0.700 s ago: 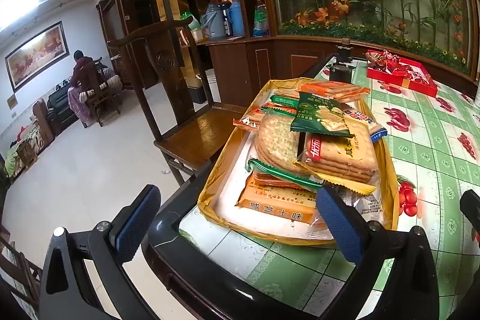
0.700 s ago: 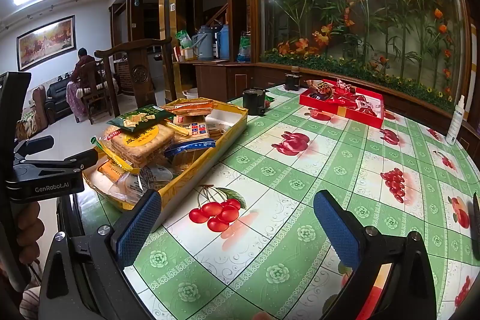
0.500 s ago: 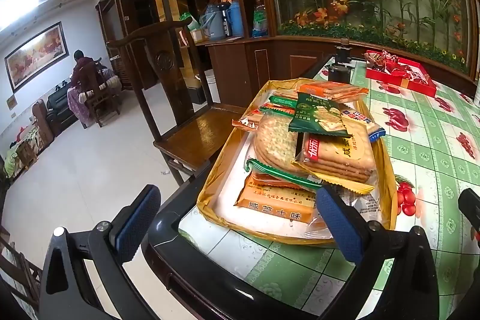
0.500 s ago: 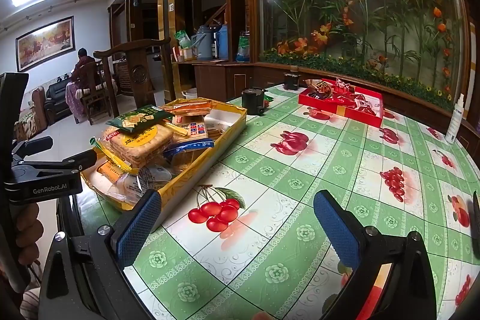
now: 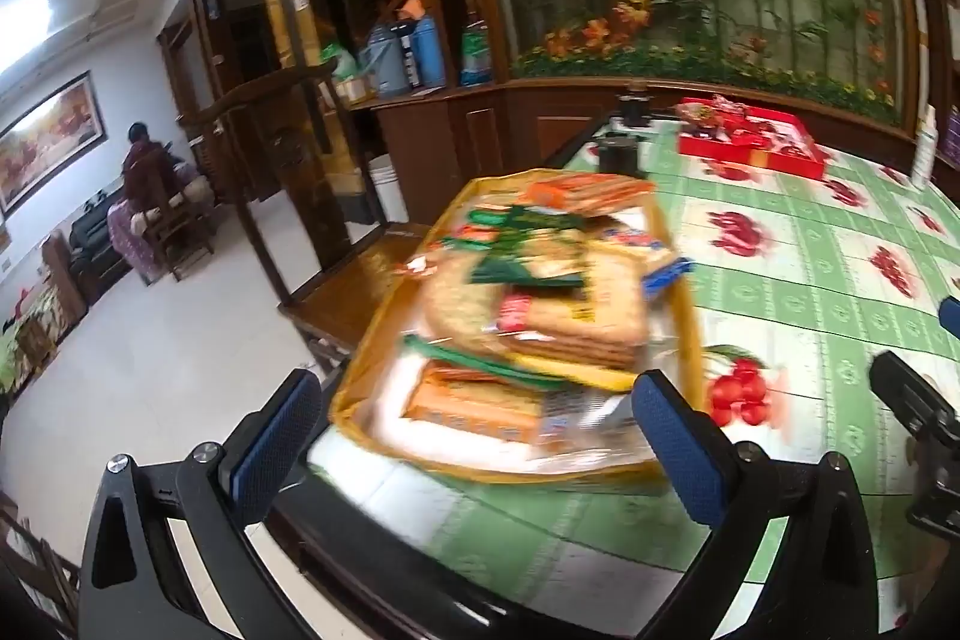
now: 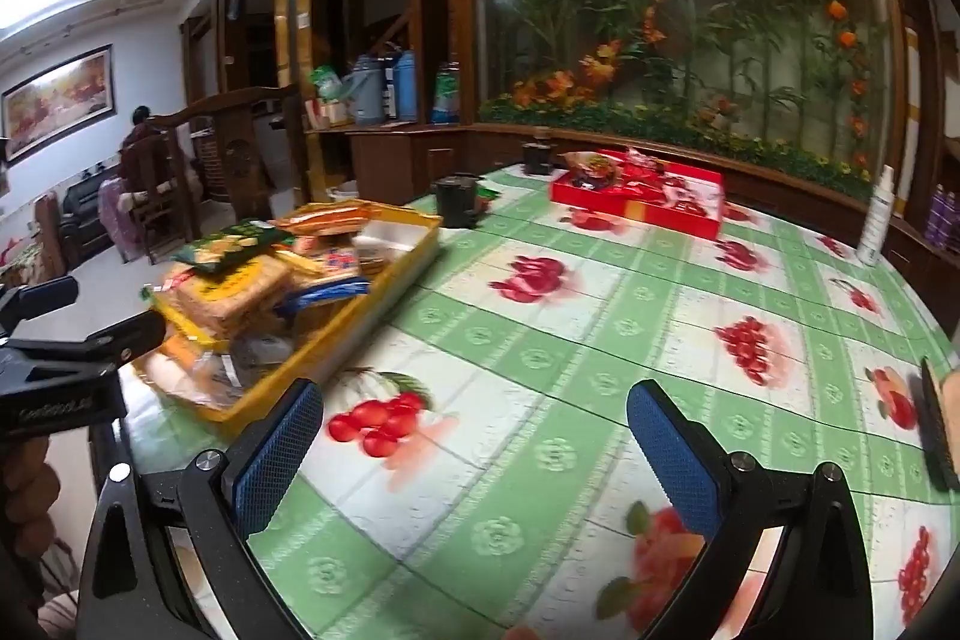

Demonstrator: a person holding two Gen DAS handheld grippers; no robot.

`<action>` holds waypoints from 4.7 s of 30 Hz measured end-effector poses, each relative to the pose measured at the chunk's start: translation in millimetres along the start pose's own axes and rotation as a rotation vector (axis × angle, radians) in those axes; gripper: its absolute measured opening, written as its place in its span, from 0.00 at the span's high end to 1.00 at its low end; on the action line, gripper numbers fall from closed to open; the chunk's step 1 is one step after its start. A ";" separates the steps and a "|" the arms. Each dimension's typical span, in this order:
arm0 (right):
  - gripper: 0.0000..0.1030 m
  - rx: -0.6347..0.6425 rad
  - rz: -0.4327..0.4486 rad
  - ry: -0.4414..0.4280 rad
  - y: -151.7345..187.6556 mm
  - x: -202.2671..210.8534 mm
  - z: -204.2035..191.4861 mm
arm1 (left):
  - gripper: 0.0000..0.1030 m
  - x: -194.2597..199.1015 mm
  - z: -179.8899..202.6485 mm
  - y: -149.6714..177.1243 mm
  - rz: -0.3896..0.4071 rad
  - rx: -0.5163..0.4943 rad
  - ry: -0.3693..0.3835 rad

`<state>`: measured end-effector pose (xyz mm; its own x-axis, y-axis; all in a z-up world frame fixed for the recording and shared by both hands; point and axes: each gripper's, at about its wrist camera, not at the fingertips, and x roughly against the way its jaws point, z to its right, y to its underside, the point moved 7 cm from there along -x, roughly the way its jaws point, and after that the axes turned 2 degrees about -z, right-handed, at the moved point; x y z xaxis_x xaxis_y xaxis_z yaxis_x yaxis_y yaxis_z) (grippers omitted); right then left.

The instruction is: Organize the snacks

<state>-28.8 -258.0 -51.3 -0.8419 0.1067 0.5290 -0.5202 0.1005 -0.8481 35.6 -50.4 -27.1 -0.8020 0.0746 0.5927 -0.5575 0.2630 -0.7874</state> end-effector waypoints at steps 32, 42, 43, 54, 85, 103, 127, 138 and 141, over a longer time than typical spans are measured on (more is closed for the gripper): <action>0.01 -0.406 -0.395 0.447 79.3 -23.8 181.9 | 0.00 -83.1 236.2 19.6 -0.292 -0.228 0.443; 0.01 -0.413 -0.396 0.451 79.5 -24.9 181.6 | 0.00 -82.0 238.2 18.7 -0.292 -0.231 0.445; 0.01 -0.413 -0.396 0.451 79.6 -24.8 181.5 | 0.00 -82.1 239.5 18.4 -0.292 -0.231 0.444; 0.01 -0.413 -0.396 0.451 79.4 -24.8 181.6 | 0.00 -82.1 238.4 18.7 -0.292 -0.231 0.445; 0.01 -0.413 -0.397 0.451 79.1 -24.3 181.8 | 0.00 -82.1 237.2 19.3 -0.291 -0.231 0.445; 0.01 -0.414 -0.397 0.452 78.9 -24.3 181.9 | 0.00 -83.1 239.3 18.6 -0.292 -0.233 0.448; 0.00 -0.425 -0.398 0.468 79.8 -24.4 185.3 | 0.00 -81.8 256.8 15.6 -0.292 -0.234 0.447; 0.00 -0.426 -0.399 0.470 79.9 -24.0 184.2 | 0.00 -79.4 253.2 16.9 -0.291 -0.233 0.448; 0.00 -0.426 -0.399 0.470 79.9 -24.3 184.6 | 0.00 -81.6 251.1 14.1 -0.292 -0.233 0.449</action>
<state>-76.4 -435.2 -137.3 -0.4014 0.3835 0.8317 -0.5923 0.5840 -0.5551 39.3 -294.3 -129.1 -0.4244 0.3542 0.8333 -0.6389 0.5350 -0.5528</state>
